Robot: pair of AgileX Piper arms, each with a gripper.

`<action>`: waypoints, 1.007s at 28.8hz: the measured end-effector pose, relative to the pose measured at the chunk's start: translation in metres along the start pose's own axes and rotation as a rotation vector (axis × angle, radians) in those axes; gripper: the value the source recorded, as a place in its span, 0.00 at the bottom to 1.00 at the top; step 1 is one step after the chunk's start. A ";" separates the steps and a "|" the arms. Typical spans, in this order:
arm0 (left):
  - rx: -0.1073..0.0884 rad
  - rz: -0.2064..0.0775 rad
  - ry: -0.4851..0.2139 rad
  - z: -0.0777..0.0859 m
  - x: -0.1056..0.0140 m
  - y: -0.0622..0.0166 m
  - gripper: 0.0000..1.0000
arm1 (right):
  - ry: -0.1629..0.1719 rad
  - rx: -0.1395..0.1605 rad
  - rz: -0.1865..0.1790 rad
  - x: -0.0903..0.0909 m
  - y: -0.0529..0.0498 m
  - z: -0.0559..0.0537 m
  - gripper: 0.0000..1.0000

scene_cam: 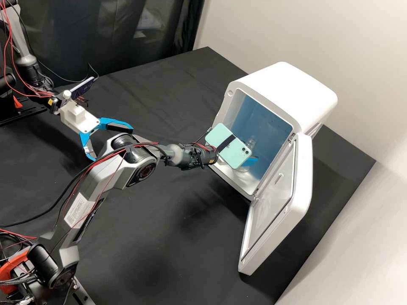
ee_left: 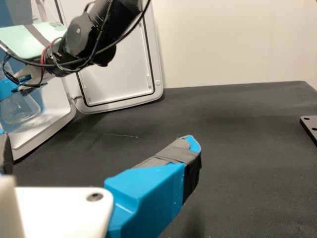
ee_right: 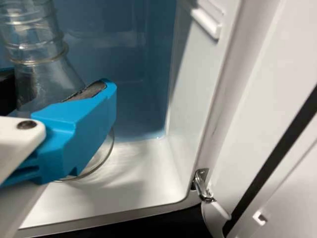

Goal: Place the flask in the incubator

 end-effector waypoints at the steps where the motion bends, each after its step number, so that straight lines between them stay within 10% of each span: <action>1: 0.000 0.000 0.000 0.000 0.000 0.0000 1.00 | -0.005 0.006 0.000 0.000 -0.001 0.000 0.00; 29: 0.007 0.004 0.017 -0.002 0.000 0.0003 1.00 | -0.015 -0.064 0.005 0.009 -0.029 0.004 0.00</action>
